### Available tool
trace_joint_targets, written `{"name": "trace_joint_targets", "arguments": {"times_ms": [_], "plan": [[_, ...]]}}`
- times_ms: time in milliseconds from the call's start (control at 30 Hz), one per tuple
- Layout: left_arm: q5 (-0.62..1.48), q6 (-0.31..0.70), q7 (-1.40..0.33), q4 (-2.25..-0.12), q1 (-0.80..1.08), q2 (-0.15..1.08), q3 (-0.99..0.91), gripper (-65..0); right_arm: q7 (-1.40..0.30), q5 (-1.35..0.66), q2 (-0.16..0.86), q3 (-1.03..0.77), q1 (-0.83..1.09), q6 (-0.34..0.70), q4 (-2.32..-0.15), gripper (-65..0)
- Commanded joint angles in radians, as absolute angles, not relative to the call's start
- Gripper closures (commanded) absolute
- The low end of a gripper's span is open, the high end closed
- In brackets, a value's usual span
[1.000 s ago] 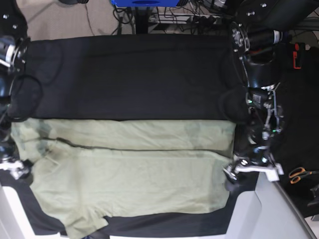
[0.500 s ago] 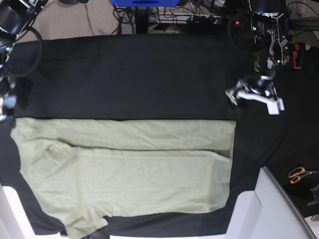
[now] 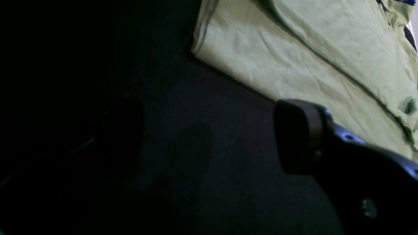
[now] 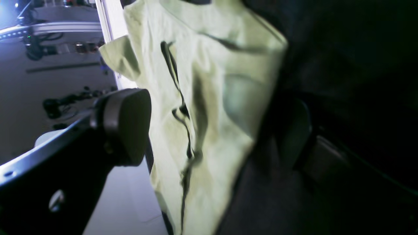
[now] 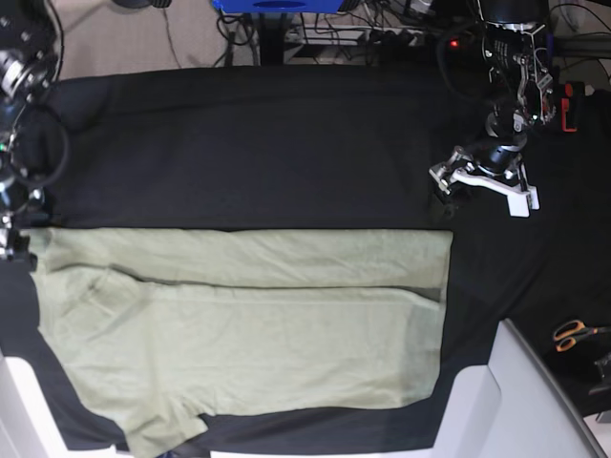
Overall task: Fold the T-shirt properly
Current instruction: 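Open both grippers, release the folded edge and raise them, then grasp the folded edge with both grippers and drag the shirt toward the robot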
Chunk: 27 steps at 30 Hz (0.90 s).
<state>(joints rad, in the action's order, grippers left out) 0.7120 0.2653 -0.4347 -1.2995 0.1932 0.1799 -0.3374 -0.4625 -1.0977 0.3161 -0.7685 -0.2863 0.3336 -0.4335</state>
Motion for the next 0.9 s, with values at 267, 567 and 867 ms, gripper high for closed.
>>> {"name": "trace_joint_targets", "arguments": {"times_ms": [267,567,867], "plan": [[0.727,0.275,-0.415,-1.314,0.180,0.159,-0.348,-60.7,-0.432,-1.078,0.320,-0.628,-0.315,0.355,-0.427,-37.5],[0.727,0.275,-0.415,-1.311,0.159,0.157,-0.349,-60.9,-0.389,-1.079,0.320,-0.572,-0.317,0.354,-0.424,-8.7],[0.728,0.275,-0.415,-1.227,0.101,0.065,-0.483,-61.7,-0.395,-1.079,0.318,-0.573,-0.328,0.352,-0.421,-0.2]]}}
